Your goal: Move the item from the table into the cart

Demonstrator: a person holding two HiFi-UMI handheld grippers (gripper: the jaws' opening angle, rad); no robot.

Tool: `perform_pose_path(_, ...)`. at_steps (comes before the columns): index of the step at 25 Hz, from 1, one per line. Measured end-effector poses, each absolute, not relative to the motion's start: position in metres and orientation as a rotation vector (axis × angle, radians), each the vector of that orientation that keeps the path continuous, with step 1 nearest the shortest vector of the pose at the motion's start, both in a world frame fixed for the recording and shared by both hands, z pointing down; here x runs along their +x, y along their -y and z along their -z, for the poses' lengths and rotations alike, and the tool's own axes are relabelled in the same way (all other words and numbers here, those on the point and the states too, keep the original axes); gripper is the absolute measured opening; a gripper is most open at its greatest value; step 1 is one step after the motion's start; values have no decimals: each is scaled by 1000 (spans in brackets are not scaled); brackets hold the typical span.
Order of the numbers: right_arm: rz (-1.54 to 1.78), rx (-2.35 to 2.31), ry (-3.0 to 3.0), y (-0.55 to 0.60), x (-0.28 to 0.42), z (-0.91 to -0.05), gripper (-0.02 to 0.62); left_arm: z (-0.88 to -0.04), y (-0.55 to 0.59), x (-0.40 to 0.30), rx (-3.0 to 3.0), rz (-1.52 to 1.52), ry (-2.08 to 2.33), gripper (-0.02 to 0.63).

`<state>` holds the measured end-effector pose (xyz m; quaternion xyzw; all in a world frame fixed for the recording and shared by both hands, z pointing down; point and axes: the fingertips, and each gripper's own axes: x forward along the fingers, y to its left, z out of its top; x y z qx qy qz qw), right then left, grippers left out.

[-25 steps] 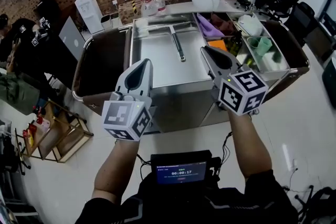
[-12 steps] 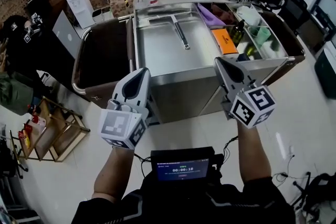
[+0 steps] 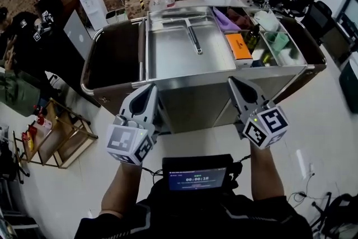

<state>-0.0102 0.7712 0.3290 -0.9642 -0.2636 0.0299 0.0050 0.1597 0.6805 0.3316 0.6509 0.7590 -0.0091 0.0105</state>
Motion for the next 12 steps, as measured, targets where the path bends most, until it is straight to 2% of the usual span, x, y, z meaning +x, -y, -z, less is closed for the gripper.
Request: perform_pose_path(12,-86,-2977,848,-770,-25,-341,5,-344,-677,141,2006,-16,-2392,2)
